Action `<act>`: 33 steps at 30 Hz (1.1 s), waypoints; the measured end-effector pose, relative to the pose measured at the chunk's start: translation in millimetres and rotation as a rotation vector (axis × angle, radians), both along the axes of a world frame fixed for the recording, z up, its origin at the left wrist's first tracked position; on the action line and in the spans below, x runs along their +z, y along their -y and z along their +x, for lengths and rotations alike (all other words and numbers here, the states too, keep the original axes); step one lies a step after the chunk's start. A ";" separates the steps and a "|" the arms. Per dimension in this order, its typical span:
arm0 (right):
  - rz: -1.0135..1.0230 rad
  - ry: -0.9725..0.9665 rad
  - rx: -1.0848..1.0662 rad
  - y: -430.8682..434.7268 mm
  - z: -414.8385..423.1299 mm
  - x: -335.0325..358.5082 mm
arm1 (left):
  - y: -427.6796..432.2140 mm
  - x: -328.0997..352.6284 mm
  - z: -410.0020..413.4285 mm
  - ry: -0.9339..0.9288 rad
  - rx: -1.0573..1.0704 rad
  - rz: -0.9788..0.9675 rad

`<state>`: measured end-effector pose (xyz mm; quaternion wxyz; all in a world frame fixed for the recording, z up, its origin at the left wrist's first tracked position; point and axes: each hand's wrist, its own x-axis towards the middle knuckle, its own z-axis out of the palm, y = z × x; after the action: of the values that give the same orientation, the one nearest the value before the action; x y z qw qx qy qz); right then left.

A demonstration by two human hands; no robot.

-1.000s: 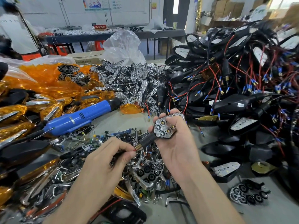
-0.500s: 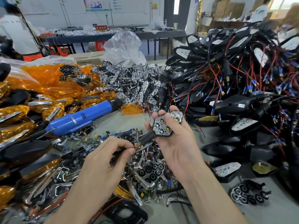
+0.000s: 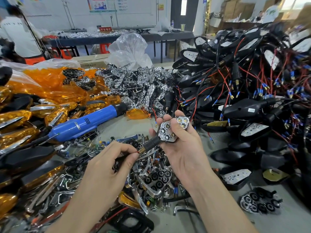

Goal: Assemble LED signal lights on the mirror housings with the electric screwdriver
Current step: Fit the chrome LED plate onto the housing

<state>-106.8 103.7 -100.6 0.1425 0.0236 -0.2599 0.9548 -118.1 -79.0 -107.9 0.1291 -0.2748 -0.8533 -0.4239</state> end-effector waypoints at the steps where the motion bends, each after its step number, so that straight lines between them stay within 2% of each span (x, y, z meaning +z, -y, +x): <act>1: 0.009 0.005 -0.006 0.1 -0.1 0.0 | -0.1 -0.2 -0.2 0.002 -0.001 0.000; 22: 0.036 0.022 -0.051 8.0 -0.3 -1.5 | -1.1 -1.5 3.0 0.024 -0.013 -0.010; 27: 0.120 0.025 -0.052 11.7 -1.7 -3.6 | -4.3 0.2 4.9 -0.022 -0.029 -0.059; 33: 0.089 0.029 -0.016 8.2 -3.1 -4.7 | -5.1 1.1 5.7 -0.036 -0.025 -0.088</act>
<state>-109.9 95.5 -105.3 0.1451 0.0139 -0.3042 0.9414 -112.4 -73.9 -106.7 0.1272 -0.2984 -0.8651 -0.3825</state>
